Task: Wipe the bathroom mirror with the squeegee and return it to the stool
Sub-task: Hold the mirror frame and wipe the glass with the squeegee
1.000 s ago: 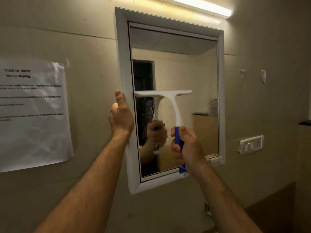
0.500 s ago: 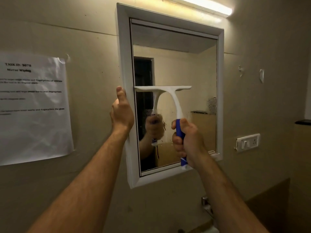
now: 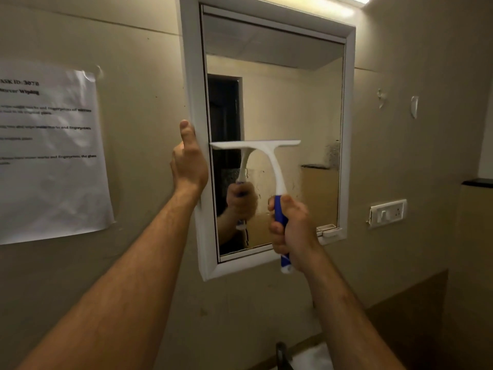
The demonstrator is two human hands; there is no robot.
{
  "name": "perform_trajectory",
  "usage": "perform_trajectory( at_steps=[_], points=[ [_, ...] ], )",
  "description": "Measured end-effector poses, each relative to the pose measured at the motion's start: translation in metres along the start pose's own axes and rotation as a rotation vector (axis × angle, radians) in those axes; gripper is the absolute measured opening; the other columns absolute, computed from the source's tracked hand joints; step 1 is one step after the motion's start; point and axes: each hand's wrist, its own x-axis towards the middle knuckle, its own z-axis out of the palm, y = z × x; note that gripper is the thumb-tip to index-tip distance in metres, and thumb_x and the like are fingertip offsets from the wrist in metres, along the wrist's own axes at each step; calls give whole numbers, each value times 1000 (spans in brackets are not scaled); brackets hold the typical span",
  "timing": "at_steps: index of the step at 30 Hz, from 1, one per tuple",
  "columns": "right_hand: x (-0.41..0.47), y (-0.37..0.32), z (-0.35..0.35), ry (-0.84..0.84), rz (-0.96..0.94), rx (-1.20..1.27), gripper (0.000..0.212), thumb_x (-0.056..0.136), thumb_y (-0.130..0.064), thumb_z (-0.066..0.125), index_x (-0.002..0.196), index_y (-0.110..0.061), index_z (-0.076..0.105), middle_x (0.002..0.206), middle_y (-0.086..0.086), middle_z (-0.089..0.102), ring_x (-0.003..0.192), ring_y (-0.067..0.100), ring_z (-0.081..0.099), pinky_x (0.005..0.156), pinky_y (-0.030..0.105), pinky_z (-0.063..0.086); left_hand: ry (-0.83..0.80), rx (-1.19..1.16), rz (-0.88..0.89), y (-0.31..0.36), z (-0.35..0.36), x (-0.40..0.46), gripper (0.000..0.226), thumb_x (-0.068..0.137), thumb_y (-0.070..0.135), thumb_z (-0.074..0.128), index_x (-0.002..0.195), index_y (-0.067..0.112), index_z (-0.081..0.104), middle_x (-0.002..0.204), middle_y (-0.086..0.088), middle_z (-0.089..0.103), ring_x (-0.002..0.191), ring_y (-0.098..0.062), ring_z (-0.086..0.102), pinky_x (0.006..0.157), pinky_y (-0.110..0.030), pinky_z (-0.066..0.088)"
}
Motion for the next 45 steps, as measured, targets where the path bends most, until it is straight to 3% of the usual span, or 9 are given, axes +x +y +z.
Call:
perform_trajectory(
  at_steps=[3,12,15,19,22,28,33,39,45],
  points=[
    [5,-4,1,-16,-1,4,39,92,-49,36,80,-21,59,52,-2,43,39,12,31,36,21,28,-15,7,-11,-1,-1,1,48,93,67,15,58,40,34,57,4,45,51,-11,42,50,-27,34],
    [-27,49,-9,22,43,10,36,100,-39,32,91,-14,57,51,-4,43,41,12,32,38,22,28,-12,18,2,-2,0,2,50,95,64,15,57,36,32,54,6,42,45,-5,38,49,-25,30],
    [-6,19,-3,32,-19,-54,37,100,-40,31,88,-14,55,51,-4,42,41,13,30,38,23,27,-4,17,6,-3,1,3,54,95,64,16,57,34,38,52,17,38,35,9,34,46,-18,33],
    [34,-51,7,7,-109,-98,37,96,-44,35,80,-19,56,51,-3,41,39,12,31,36,21,29,-29,25,-6,-5,1,5,61,93,68,13,61,26,43,54,6,40,43,-5,39,47,-24,33],
    [51,-95,22,-25,-152,-65,38,96,-37,35,72,-18,58,48,-3,41,39,13,31,35,21,26,-7,18,17,-2,1,2,48,95,64,15,59,38,32,57,16,39,40,12,41,43,-8,30],
    [57,-152,47,-141,-156,139,41,101,-29,27,69,-13,48,36,-6,46,27,5,40,29,16,33,-40,6,23,-3,0,2,45,95,64,14,61,39,29,60,0,45,54,-13,43,55,-26,35],
    [50,-110,43,-111,-147,108,65,98,-27,30,46,-20,69,37,-6,46,28,5,36,30,16,29,-35,32,10,-4,0,2,50,92,69,12,59,36,32,53,1,39,48,-14,41,51,-28,35],
    [32,-23,13,-3,-91,2,36,99,-40,33,83,-16,55,51,-1,42,39,13,32,36,21,30,-44,24,5,-5,-1,3,59,92,69,14,57,27,37,46,8,34,39,-6,31,44,-23,27],
    [42,-67,27,-22,-162,-11,45,99,-32,33,70,-19,64,48,-1,45,34,10,35,33,19,31,-48,42,17,-5,0,4,63,93,67,14,52,23,32,41,12,28,35,-7,28,39,-20,22]
  ],
)
